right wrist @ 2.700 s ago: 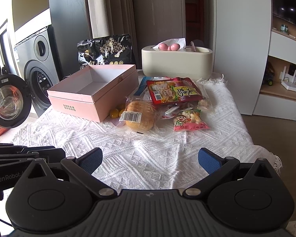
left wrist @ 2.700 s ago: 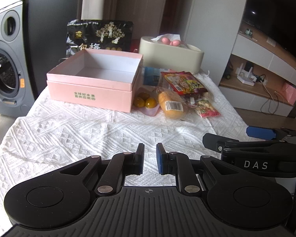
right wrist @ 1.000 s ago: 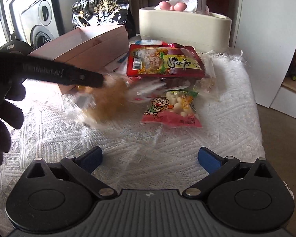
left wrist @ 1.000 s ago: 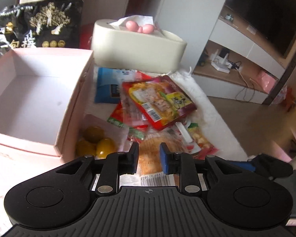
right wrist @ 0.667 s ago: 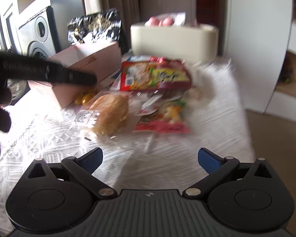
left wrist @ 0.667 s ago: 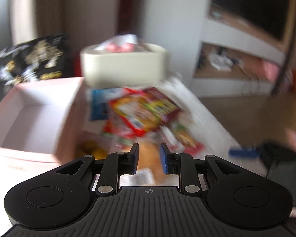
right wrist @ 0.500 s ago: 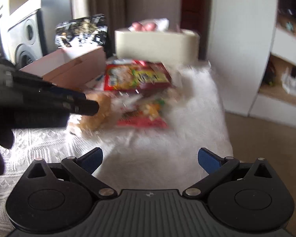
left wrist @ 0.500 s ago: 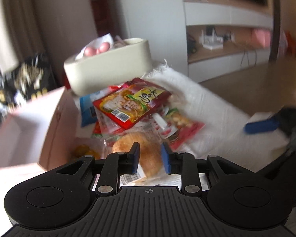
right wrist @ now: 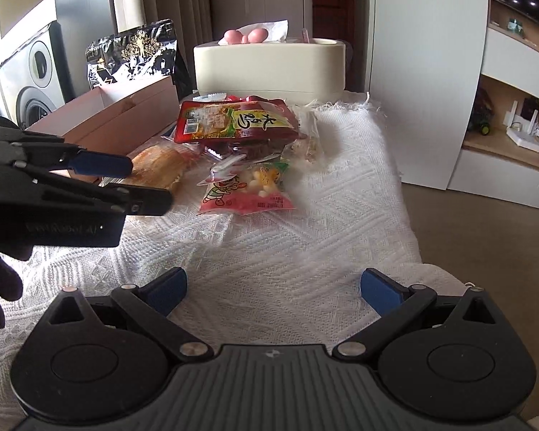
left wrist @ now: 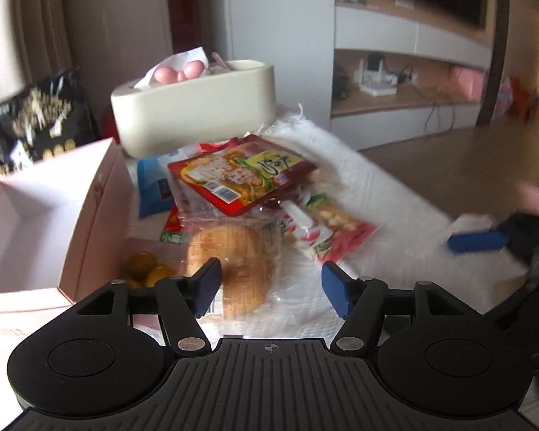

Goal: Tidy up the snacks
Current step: 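Move the left gripper down to the wrapped round bun, then close the left gripper on the wrapped bun and lift it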

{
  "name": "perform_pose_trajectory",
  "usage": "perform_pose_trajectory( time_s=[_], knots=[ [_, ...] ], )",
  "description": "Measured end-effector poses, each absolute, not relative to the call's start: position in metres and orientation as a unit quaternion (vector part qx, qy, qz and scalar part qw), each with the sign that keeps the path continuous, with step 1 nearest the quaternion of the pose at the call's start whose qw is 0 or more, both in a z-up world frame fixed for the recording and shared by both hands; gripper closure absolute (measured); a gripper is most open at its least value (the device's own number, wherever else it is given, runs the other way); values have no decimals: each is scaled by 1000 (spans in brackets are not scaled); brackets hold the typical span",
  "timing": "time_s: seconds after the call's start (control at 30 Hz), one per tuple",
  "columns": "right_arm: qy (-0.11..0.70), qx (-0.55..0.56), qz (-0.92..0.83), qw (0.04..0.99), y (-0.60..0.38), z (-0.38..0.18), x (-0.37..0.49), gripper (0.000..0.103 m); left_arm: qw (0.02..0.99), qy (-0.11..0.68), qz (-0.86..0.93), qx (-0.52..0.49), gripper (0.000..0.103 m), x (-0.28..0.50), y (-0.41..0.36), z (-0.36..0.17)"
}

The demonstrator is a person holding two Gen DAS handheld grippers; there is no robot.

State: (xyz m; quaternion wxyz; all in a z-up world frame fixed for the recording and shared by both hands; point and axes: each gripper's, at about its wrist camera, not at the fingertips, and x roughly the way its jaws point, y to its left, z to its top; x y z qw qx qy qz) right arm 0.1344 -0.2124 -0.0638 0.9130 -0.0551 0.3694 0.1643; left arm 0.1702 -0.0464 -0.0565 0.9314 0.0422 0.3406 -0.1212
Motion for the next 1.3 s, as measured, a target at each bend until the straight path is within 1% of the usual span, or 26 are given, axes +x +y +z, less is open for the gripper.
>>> perform_pose_trajectory(
  time_s=[0.07,0.1,0.13,0.2,0.3,0.43,0.5,0.57,0.7,0.83,0.87,0.9,1.03,1.13,1.17,1.23,1.3],
  knots=[
    [369,-59,163,913,-211,-64,133,0,940,324,-108,21,38,168,-38,-51],
    [369,-61,163,913,-211,-64,133,0,945,314,-85,29,38,168,-36,-50],
    [369,-63,163,913,-211,-64,133,0,947,311,-67,42,42,170,-34,-50],
    [369,-64,164,912,-210,-64,133,0,939,335,-66,46,42,179,-31,-57],
    [378,-72,167,908,-209,-63,134,0,931,352,-94,15,33,194,-27,-69],
    [423,-81,182,884,-209,-56,145,0,933,344,-104,8,30,201,-28,-77],
    [437,-86,195,874,-210,-55,150,0,934,341,-107,8,31,200,-26,-80],
    [433,-86,202,874,-212,-57,150,0,933,341,-110,12,41,198,-22,-79],
    [413,-90,191,886,-208,-62,140,0,932,335,-138,-32,43,183,-2,-74],
    [418,-97,192,883,-206,-59,144,0,941,306,-133,-60,44,142,19,-56],
    [420,-101,192,881,-205,-56,146,2,943,296,-132,-70,44,130,26,-50],
    [415,-103,191,884,-202,-52,146,9,946,287,-128,-81,44,117,34,-44],
    [336,-119,217,909,-177,-28,141,9,952,269,-78,-120,44,81,73,-28],
    [319,-121,286,895,-142,-18,150,10,954,267,-21,-136,44,67,103,-29],
    [325,-114,308,887,-130,-19,157,12,953,268,-3,-143,44,64,113,-31],
    [355,-98,328,870,-104,-29,180,22,948,270,24,-166,44,59,131,-35],
    [397,-78,313,859,-83,-44,207,36,944,269,36,-189,44,56,149,-36]
  ],
)
